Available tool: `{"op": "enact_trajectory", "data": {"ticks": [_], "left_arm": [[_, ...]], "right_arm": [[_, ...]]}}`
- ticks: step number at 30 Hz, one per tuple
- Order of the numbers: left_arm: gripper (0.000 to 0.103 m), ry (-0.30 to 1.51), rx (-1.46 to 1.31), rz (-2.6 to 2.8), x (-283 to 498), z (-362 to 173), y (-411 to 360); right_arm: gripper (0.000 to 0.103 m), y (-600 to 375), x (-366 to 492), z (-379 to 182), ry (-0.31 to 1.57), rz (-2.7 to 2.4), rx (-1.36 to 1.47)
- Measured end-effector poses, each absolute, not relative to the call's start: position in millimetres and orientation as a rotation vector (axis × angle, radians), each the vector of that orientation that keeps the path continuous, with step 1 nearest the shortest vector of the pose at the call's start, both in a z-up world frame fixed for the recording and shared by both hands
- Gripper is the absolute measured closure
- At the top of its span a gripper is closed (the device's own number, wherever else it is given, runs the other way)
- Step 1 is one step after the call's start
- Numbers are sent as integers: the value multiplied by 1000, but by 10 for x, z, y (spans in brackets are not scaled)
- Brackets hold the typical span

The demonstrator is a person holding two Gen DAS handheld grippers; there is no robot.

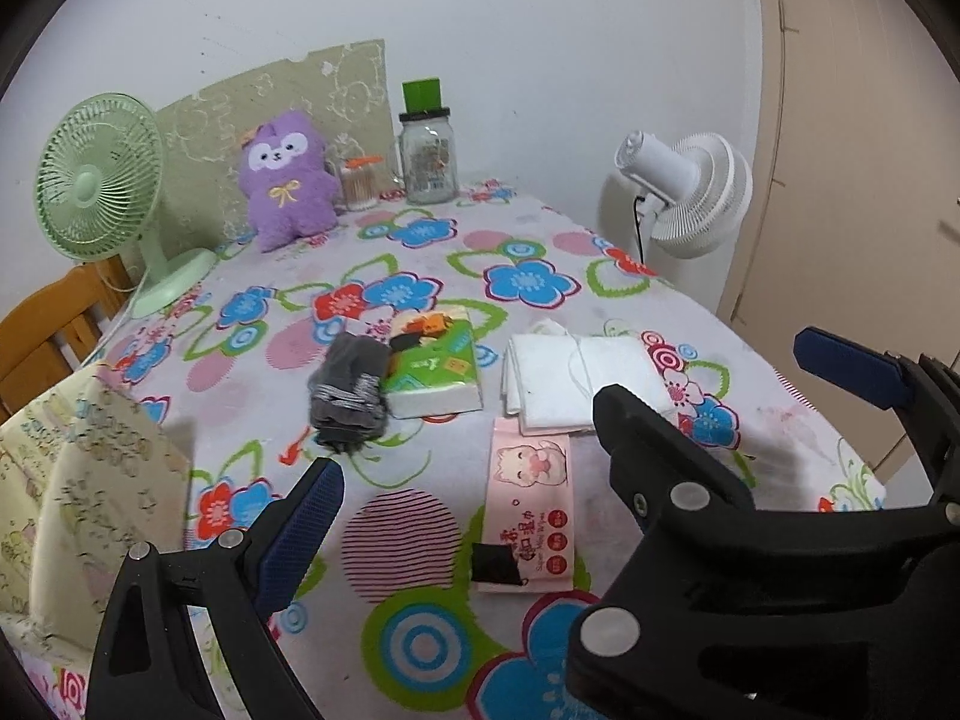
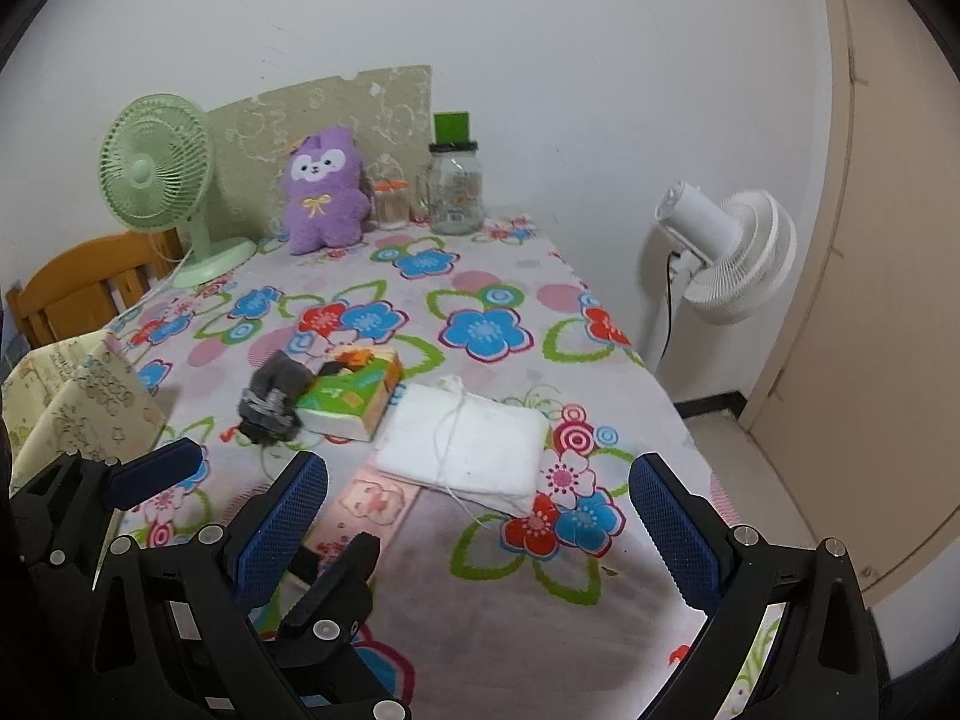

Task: Organize soft objects
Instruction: 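Move both open tools back over the remaining items on the table, then grasp the pink wet-wipes pack with the left tool while the right grasps the white string-tied bundle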

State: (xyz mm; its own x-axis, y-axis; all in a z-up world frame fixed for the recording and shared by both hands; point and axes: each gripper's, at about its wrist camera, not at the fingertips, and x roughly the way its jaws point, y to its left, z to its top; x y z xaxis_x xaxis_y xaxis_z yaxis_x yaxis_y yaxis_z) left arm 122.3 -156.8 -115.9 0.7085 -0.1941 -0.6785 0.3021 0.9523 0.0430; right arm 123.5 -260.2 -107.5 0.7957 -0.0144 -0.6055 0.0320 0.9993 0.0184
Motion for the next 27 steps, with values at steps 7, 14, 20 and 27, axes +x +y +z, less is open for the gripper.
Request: {"op": "enact_trajectory", "data": {"ticks": [7,14,20,27], "left_arm": [[6,765,169,-309,1347,-1326,-1715],[14,806,169,-325,1428,-1469,-1771],[25,848,159,-320,1495,-1575,-1750],[63,855,147,-373,1471,-1552,-1773]], "right_arm": [[1,-2756,1333,-1271,691,-68,65],[1,-2793,1401,-1383,710,-93,40],[1,-2757,1459,-1451,728,-93,10],[1,-2751,1498,-1453,730,-87,36]]}}
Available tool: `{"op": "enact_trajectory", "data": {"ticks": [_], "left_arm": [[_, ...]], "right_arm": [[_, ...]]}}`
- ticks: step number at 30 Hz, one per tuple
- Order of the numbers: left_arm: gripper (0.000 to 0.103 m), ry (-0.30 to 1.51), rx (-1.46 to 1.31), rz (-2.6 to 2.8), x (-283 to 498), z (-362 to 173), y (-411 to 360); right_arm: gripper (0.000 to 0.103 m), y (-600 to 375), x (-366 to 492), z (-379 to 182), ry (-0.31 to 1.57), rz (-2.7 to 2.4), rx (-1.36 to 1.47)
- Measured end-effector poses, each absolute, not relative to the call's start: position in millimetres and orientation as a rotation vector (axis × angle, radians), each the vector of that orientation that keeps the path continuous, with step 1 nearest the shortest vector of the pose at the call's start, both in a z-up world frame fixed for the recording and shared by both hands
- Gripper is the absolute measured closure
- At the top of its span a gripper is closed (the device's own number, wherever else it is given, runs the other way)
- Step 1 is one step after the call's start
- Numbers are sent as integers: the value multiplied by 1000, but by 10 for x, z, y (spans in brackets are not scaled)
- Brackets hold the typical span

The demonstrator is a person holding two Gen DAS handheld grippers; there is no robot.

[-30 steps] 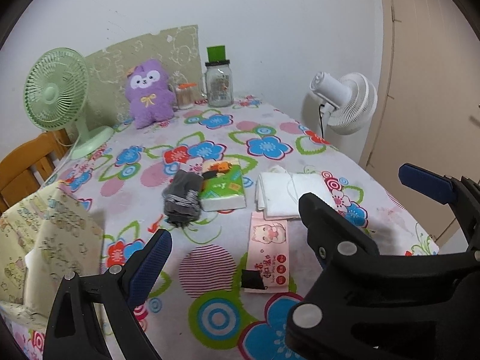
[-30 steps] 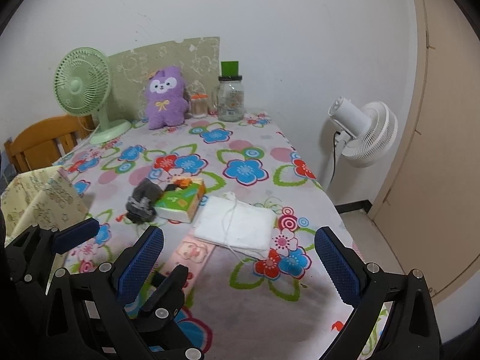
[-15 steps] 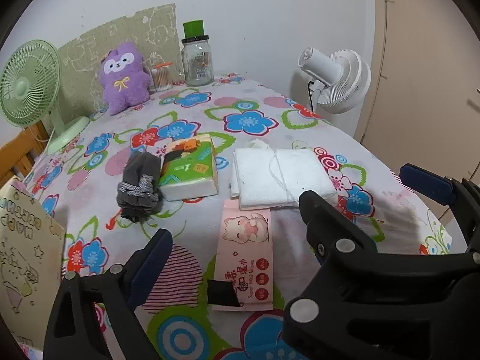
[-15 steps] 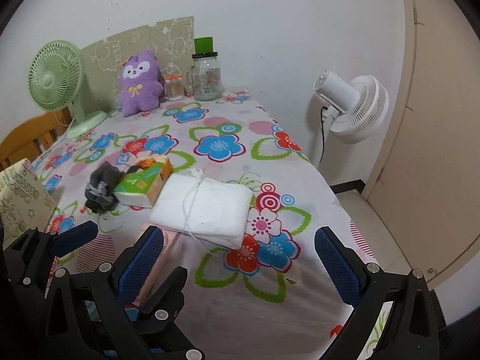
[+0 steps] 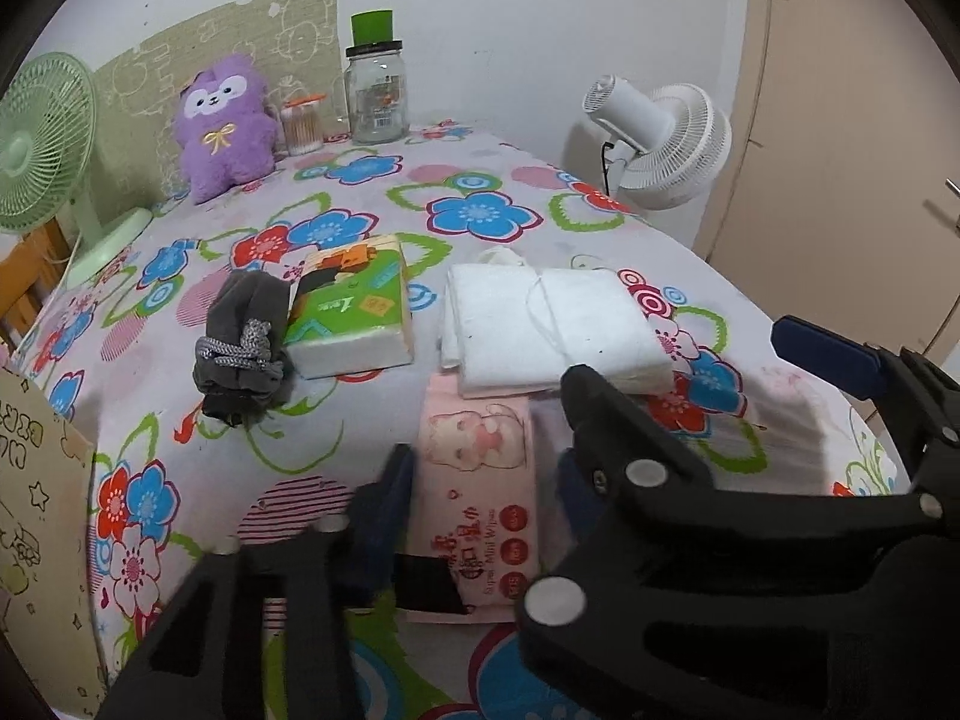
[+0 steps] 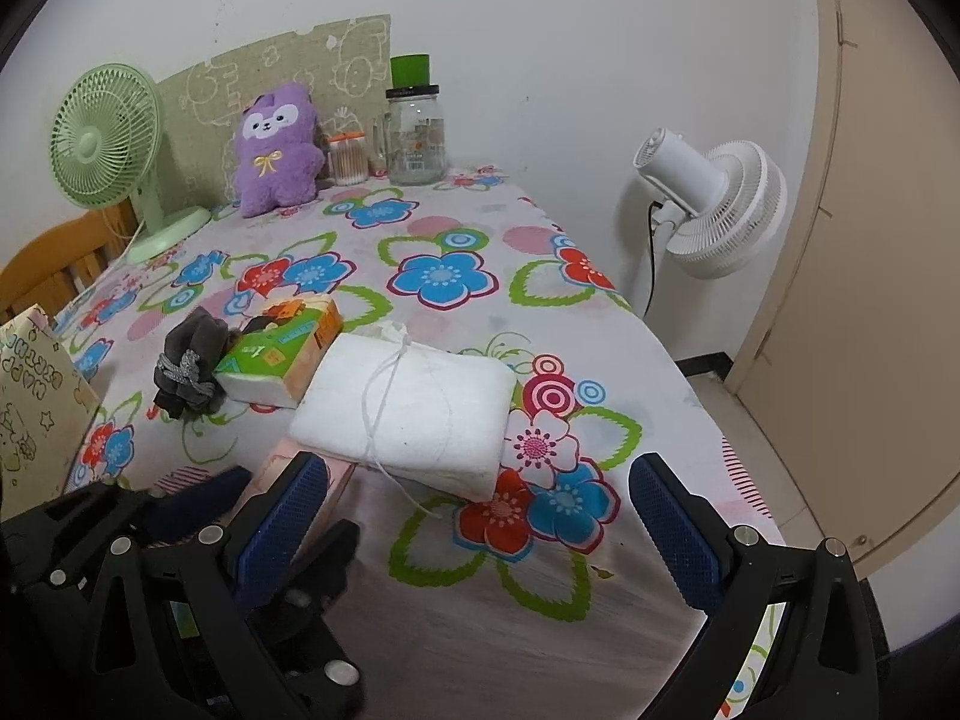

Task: Organize soft objects
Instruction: 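Grasp the pink wet-wipes pack with the left tool while the right grasps the white string-tied bundle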

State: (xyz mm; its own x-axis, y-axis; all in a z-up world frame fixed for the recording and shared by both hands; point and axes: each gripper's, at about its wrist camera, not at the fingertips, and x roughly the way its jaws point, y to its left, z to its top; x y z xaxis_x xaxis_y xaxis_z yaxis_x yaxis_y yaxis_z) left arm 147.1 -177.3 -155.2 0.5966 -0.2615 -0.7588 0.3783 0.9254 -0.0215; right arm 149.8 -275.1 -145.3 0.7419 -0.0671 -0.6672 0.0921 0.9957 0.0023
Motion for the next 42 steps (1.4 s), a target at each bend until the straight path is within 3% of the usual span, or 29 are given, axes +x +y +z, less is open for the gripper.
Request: {"op": "enact_trajectory", "data": {"ticks": [22,36,37,40,42], "left_arm": [[63,849,122,-242,1666,-1494,-1335],[63,877,80,-241,1788,-1558,-1236],[63,878,78,-242,1789,-1557,-1234],[63,878,76,-244,1789,-1555,-1232],[63,878,76,-245,1789,-1555,-1227]], "right_arm": [[1,-2397,1835,-1443,729,-5,-26],[1,-2386,2123,-1627,887,-37,10],[2,-2383,2125,-1628,889,-47,7],[19,-2375,2123,-1623,885,-79,-7],[23,-2382,2109,-1622,883,-71,-5]]}}
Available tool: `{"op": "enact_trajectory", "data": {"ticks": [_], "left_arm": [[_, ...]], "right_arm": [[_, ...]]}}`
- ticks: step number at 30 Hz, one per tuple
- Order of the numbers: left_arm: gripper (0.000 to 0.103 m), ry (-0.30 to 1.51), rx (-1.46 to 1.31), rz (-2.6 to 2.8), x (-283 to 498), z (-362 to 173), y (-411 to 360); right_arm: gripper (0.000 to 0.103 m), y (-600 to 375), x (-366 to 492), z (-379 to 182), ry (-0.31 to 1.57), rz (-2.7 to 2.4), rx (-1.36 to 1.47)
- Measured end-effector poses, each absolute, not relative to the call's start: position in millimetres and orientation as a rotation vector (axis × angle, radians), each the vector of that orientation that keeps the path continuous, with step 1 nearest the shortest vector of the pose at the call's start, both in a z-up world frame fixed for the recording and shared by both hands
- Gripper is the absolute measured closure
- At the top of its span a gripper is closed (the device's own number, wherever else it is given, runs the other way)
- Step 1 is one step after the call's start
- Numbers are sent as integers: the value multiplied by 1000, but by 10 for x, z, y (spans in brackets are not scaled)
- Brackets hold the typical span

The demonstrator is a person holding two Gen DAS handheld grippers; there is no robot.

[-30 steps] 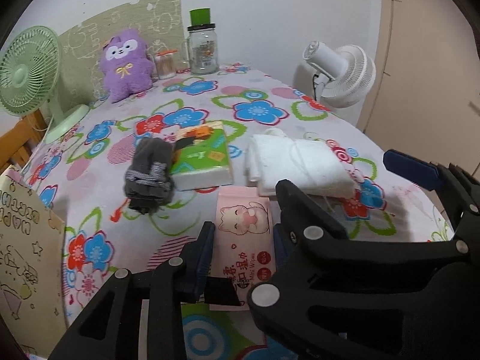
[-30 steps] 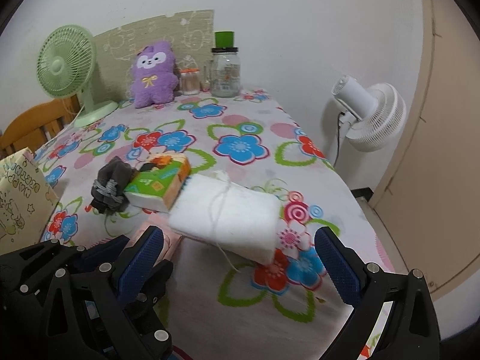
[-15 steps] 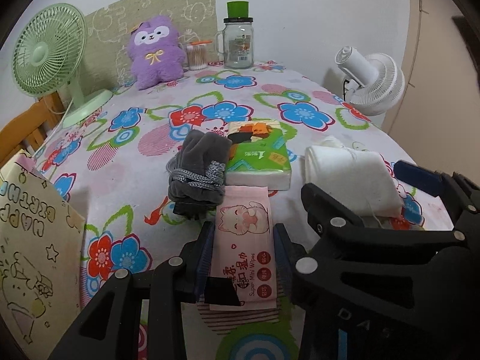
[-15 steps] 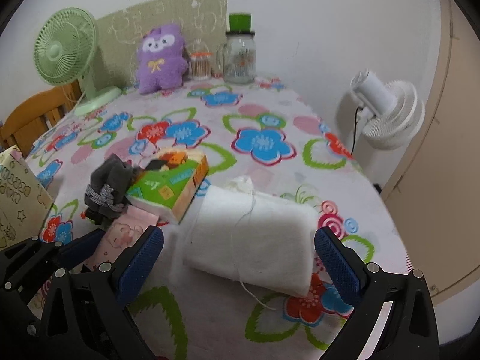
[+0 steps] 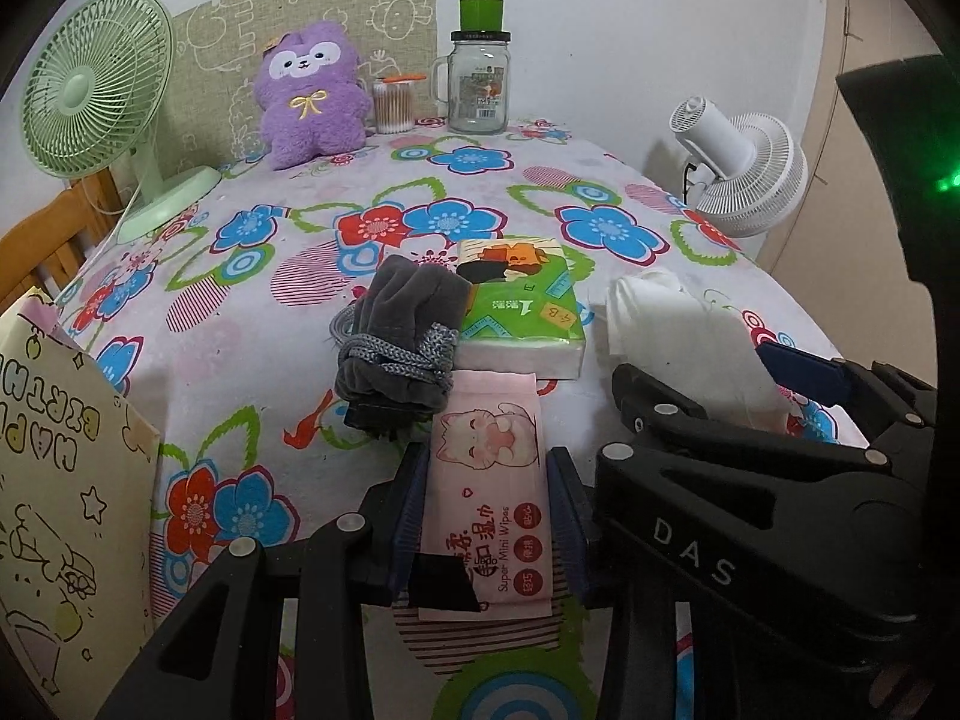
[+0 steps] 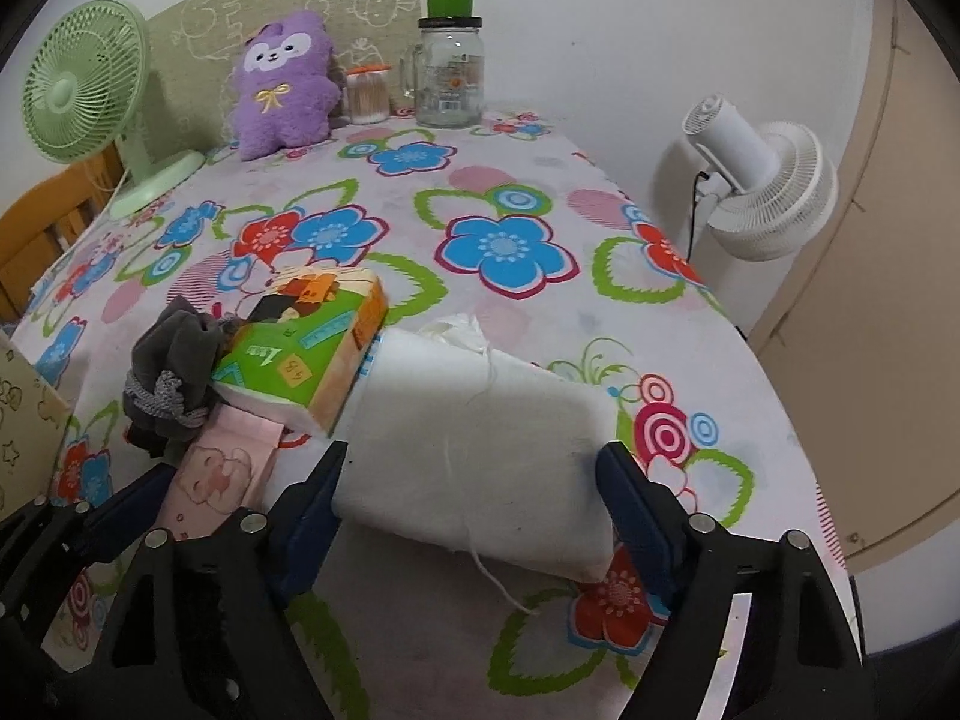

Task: Organize soft objects
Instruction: 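Grasp the pink wet-wipes pack with the left tool while the right grasps the white string-tied bundle, then carry the pink pack in the left tool while the right carries the white bundle to the box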

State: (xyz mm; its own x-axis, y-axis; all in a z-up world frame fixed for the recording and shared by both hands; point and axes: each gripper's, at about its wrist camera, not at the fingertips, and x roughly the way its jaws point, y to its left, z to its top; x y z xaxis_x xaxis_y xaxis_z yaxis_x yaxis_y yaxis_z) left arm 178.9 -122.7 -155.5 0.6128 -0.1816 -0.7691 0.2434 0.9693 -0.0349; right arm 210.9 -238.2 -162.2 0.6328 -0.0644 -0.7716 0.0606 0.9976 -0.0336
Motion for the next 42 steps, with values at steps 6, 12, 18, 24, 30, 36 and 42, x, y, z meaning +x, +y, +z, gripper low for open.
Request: {"op": "enact_trajectory", "data": {"ticks": [6,12,18,24,30,36,42], "left_arm": [[63,862,98,-242,1724,-1557,-1245],[63,866,99,-240,1636,-1541,-1228],[63,854,98,-232,1513,-1476,-1195],[63,832,104,-227,1370,-1380,-1157],[63,810,101,-215,1231,-1276,-1083],[63,776,99,-207,1097,-1140,-1024],[63,748,99,-200,967,-1019,-972]], "right_arm": [[55,-2356,2007,-1588,857,-81,-48],[61,-2307,1832,-1526,848,-28,-18],[61,-2255,1658,-1433,821,-20,5],[61,-2205,1483,-1326,793,-13,13],[62,-2117,1301,-1187,752,0,6],[62,-2068,1131,-1034,709,4,7],[62,-2024,997,-920,679,9,13]]}}
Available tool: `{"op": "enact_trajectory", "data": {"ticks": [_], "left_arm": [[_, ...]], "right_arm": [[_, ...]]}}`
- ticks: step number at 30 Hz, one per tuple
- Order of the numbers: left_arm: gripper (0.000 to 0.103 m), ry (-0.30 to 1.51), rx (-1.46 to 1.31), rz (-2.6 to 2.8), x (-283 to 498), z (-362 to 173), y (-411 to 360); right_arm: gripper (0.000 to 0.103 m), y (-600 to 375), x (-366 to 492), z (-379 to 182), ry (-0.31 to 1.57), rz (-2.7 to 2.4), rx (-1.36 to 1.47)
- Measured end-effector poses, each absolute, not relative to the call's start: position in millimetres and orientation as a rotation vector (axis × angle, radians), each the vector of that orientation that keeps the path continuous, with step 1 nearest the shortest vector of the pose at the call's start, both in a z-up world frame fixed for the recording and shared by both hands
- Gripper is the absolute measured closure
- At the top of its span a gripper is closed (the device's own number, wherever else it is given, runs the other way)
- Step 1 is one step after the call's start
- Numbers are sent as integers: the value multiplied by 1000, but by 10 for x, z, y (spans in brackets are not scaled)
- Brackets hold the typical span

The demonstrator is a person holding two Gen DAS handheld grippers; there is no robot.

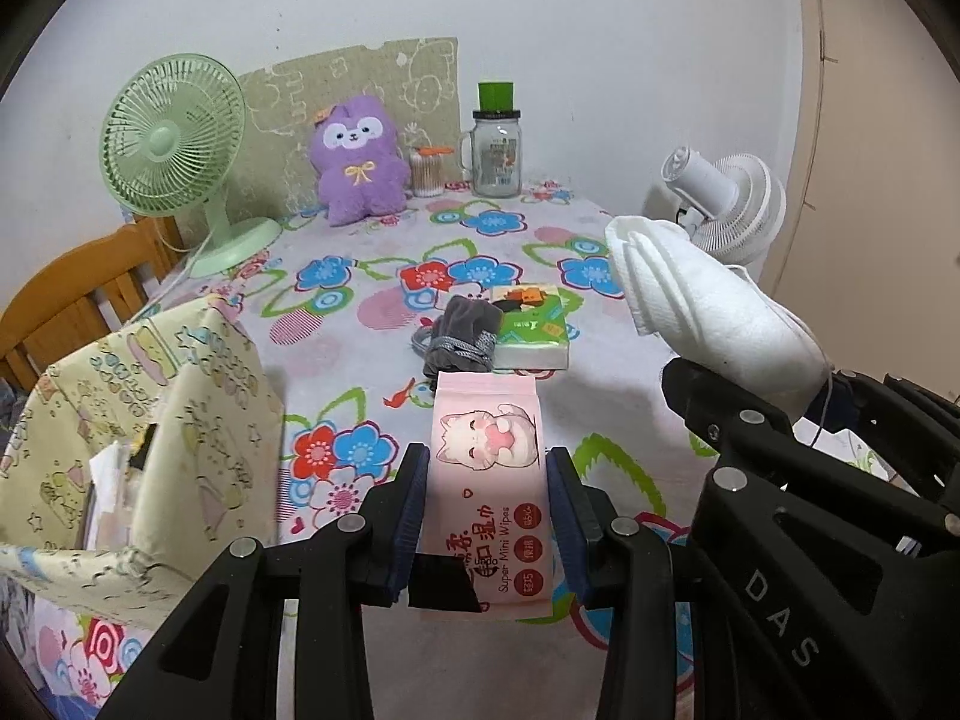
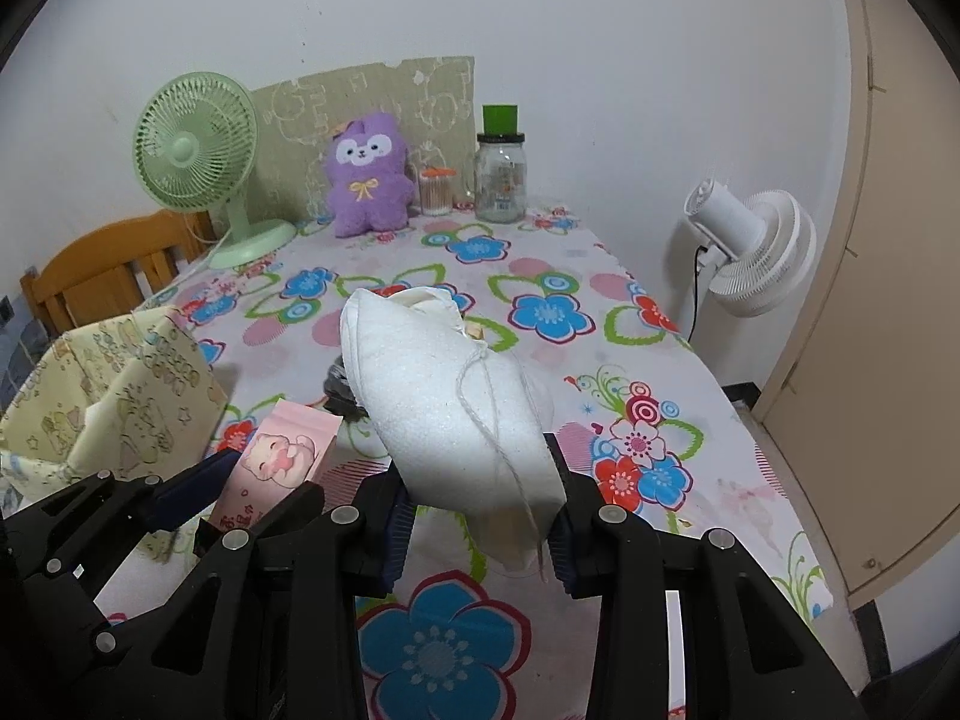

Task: Organize soft objects
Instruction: 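Carry the pink pack in the left tool while the right carries the white bundle to the box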

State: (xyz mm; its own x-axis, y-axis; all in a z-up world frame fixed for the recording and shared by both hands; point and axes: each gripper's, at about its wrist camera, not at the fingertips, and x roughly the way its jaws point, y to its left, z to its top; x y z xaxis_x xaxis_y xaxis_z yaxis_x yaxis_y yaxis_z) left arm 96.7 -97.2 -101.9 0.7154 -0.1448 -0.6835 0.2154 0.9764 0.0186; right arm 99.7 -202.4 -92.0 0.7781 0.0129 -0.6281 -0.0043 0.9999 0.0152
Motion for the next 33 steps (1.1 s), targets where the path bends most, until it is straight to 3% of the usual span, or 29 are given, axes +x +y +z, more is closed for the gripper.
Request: {"op": "enact_trajectory", "data": {"ticks": [33], "left_arm": [[63,590,98,-202,462,-377,-733]], "right_arm": [[62,-1761,408,-243,541,-5,20]]}}
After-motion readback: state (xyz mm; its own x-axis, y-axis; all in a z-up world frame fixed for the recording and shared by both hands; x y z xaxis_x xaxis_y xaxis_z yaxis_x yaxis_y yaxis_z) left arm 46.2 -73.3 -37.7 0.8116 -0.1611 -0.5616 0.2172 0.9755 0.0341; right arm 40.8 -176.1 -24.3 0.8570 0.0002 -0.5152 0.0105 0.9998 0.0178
